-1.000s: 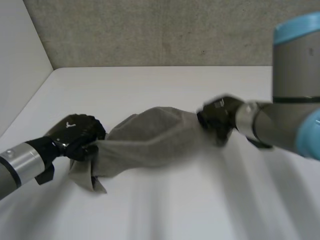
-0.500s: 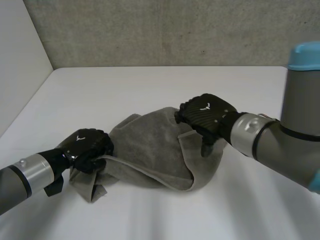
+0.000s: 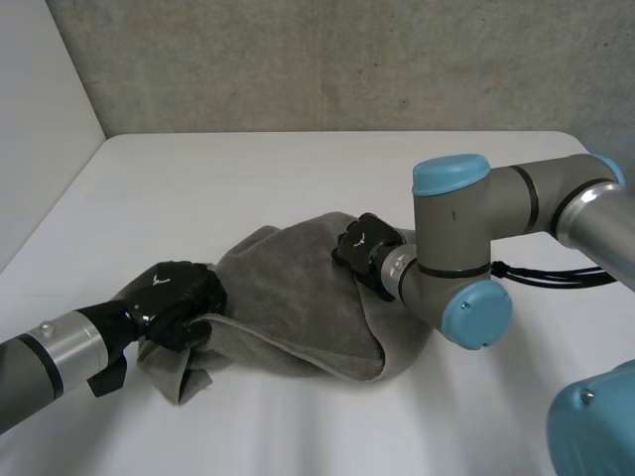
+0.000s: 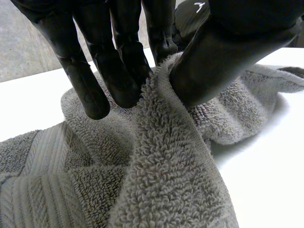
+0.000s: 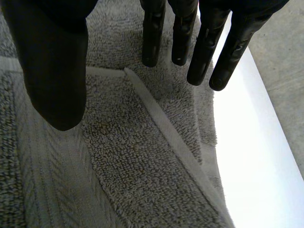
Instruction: Fold the towel.
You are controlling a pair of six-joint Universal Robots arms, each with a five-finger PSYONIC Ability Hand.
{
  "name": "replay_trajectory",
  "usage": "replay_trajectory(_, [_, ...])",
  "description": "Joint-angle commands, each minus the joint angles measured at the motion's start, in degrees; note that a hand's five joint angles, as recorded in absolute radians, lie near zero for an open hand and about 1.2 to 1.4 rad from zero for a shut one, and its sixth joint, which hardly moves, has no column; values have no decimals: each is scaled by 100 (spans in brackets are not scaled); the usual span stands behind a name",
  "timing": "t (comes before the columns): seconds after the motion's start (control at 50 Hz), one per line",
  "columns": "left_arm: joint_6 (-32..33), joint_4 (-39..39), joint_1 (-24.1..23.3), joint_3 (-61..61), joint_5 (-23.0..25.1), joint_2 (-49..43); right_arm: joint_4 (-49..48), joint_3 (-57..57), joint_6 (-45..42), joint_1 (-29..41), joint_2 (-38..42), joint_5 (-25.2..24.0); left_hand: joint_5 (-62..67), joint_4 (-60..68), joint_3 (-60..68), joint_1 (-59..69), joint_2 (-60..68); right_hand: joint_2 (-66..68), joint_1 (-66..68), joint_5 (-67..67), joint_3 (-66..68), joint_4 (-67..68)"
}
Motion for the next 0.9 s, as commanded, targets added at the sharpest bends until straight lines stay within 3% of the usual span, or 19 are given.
replay_trajectory(0.02, [0, 0, 21, 1, 2, -1, 21, -148, 18, -13, 163, -23, 281, 103, 177, 547, 179, 256, 144, 96, 170, 190])
replay_trajectory(0.46, [0, 0, 12, 1, 2, -1, 56, -60, 1, -83, 216, -41, 264, 86, 160, 530, 162, 879, 766, 719, 793, 813])
replay_trajectory(0.58, [0, 0, 12, 1, 2, -1, 74, -60, 9, -163, 146, -41, 281, 103, 177, 547, 179, 2443, 2331, 2283, 2357, 2377])
replay_trajectory(0.68, [0, 0, 4, 1, 2, -1, 92, -16, 53, -198, -38, -32, 265, 86, 160, 530, 162, 4659, 4547, 4499, 4573, 4594])
replay_trajectory(0.9, [0, 0, 30, 1, 2, -1, 180, 870, 202, -461, -758, -128, 264, 86, 160, 530, 162, 5381, 5268, 5221, 5295, 5315])
